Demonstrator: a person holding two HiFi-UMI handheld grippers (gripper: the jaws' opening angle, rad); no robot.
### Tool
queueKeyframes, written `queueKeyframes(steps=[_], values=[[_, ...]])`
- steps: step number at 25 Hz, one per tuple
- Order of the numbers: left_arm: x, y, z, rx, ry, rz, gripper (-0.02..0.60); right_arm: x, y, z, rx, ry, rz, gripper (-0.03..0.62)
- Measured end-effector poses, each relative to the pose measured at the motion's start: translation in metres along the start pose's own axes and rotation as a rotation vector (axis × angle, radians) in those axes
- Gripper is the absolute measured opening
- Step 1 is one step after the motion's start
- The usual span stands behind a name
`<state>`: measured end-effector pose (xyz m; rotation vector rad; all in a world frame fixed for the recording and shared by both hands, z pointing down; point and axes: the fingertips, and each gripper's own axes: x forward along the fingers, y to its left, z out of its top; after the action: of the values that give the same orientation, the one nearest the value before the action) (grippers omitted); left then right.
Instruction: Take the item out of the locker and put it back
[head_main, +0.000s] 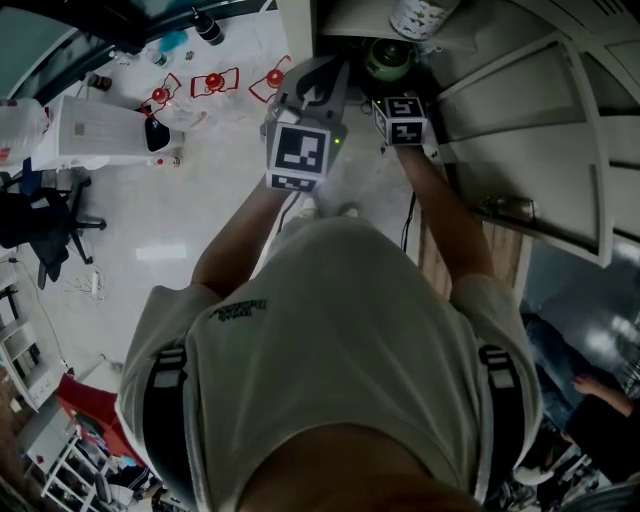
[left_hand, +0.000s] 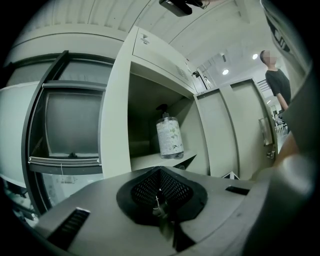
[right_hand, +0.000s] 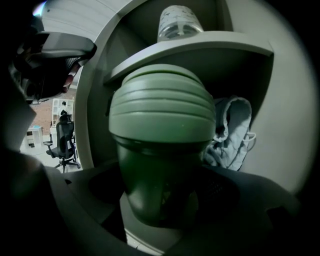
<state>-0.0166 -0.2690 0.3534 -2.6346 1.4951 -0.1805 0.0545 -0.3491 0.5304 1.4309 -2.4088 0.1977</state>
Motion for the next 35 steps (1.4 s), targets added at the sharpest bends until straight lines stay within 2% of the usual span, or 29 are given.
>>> queueKeyframes(steps=[7,14,16,18,26,32,35], values=[[-0.001,-0.005,-0.001,0.008,0.013,-0.008,0.014,-0.006,-0.001,0.004,0.032,-0.031,-0.003,0.416],[-0.005,-0.006,0.002,0.018,0.011,-0.007,0.014,-0.019,0.004,0.021,0.037,-0.055,0.018,0.479],[-0.005,-0.006,0.003,0.017,0.007,-0.005,0.014,-0.026,0.005,0.028,0.041,-0.058,0.021,0.480],[-0.007,-0.006,0.004,0.016,0.006,-0.003,0.014,-0.034,0.006,0.033,0.048,-0.053,0.021,0.513],[-0.011,-0.007,0.010,0.011,-0.008,0.001,0.014,-0.079,0.002,0.073,0.025,-0.126,-0.006,0.514],[-0.018,-0.003,0.024,0.013,-0.029,0.006,0.014,-0.126,0.014,0.124,0.051,-0.242,0.046,0.510],[-0.022,-0.002,0.035,0.014,-0.049,0.008,0.014,-0.151,0.018,0.150,0.061,-0.308,0.057,0.445]])
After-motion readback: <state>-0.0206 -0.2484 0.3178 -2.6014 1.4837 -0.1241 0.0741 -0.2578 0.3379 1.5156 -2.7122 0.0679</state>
